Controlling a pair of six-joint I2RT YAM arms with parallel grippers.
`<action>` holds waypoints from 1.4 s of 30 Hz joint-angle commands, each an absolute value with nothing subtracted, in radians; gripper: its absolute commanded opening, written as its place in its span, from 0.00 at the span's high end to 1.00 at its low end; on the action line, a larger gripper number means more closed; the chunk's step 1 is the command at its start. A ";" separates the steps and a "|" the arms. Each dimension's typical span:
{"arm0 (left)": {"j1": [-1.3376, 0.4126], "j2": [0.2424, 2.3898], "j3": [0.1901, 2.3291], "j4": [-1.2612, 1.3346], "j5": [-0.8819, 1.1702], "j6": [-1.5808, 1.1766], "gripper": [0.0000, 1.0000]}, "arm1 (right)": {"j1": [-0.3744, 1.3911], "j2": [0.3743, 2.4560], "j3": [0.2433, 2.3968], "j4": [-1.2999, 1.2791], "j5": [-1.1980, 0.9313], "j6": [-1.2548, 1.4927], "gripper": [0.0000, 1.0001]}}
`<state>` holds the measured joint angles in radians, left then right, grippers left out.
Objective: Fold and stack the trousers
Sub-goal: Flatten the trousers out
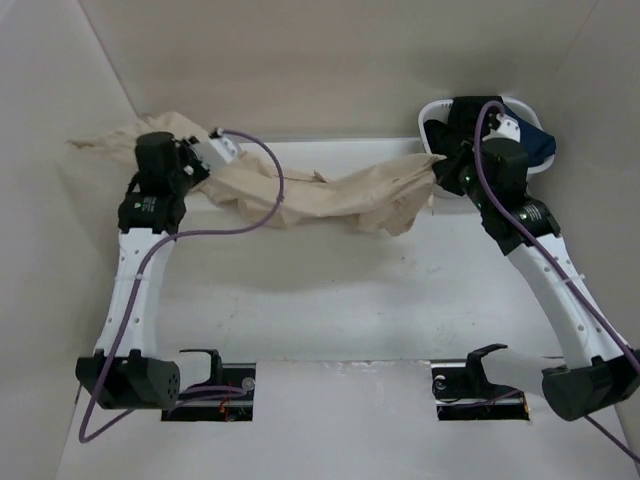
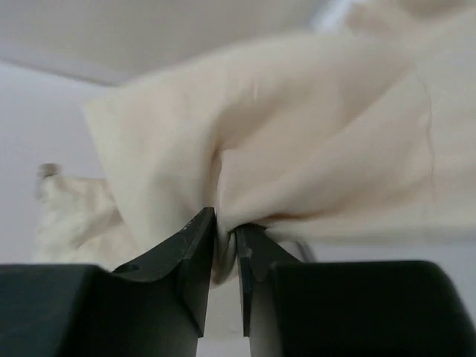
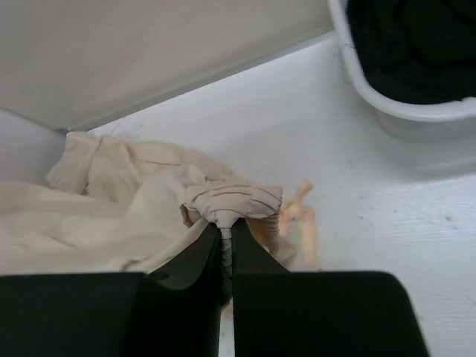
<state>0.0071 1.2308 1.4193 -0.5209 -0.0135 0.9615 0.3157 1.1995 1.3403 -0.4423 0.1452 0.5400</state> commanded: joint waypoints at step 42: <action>0.436 1.594 1.057 -0.431 -0.103 1.186 1.00 | -0.094 1.088 1.214 -0.603 -0.164 0.498 0.98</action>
<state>0.3325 1.7649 1.0447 -0.3798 -0.1253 1.1687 -0.0837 1.1679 1.1599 -0.5373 -0.1097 0.4934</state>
